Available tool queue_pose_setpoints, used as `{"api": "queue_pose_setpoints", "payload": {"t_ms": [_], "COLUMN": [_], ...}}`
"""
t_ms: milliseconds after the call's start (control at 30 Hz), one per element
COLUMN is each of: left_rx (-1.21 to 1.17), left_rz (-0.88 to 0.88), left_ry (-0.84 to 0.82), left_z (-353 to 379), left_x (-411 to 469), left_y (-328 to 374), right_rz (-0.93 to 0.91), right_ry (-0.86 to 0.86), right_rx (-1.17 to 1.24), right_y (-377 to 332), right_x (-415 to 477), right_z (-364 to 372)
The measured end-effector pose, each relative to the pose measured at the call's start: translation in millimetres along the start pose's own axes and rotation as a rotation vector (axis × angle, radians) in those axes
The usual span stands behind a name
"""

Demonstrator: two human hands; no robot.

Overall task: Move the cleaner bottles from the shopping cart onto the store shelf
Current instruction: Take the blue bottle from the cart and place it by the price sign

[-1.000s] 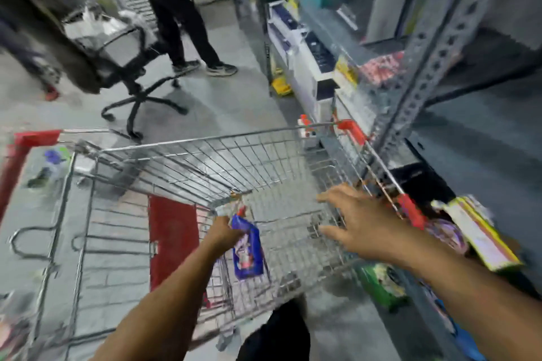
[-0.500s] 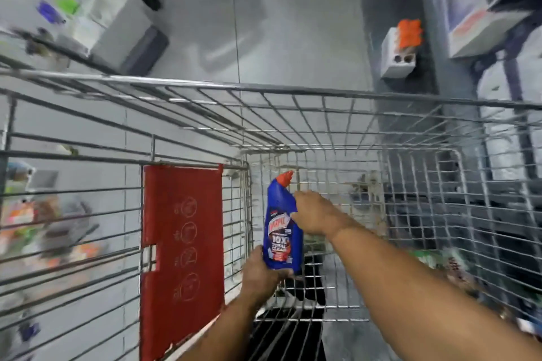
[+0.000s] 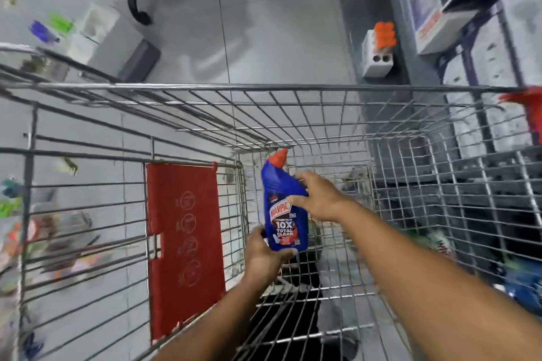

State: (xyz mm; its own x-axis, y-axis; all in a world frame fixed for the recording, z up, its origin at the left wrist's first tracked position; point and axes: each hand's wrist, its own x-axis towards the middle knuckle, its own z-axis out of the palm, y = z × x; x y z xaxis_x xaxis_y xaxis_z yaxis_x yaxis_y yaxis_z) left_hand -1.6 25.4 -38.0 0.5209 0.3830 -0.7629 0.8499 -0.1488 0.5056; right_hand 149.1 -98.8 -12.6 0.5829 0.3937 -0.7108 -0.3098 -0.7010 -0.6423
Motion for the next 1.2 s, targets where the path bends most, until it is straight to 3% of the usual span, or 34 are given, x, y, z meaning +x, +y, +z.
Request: {"api": "queue_pose_setpoints", "payload": {"t_ms": [233, 400, 667, 867, 1033, 1200], "left_rx": [0.103, 0.215, 0.296, 0.438, 0.548, 0.576], "left_rz": [0.36, 0.782, 1.372, 1.462, 1.541, 1.556], "left_ry": [-0.21, -0.285, -0.39, -0.576, -0.583, -0.667], "left_z": [-14.1, -13.9, 85.4, 176.1, 210.5, 223.6], "left_x": [-69.0, -164.2, -301.5, -345.0, -353.9, -352.6], "left_y": [73.4, 119.4, 178.0, 209.2, 225.4, 236.4], "right_rz": [-0.123, -0.32, -0.385, -0.23, -0.073, -0.045], "right_ry": [0.349, 0.734, 1.402, 1.651, 1.684, 1.696], "right_rx": [0.089, 0.295, 0.269, 0.236, 0.201, 0.192], "right_y": [-15.9, -11.4, 26.6, 71.3, 96.2, 100.8], "right_x": [-129.4, -282.0, -465.8, -520.0, -529.6, -525.5], "right_z": [-61.3, -72.1, -76.6, -93.9, -109.0, -117.8]}}
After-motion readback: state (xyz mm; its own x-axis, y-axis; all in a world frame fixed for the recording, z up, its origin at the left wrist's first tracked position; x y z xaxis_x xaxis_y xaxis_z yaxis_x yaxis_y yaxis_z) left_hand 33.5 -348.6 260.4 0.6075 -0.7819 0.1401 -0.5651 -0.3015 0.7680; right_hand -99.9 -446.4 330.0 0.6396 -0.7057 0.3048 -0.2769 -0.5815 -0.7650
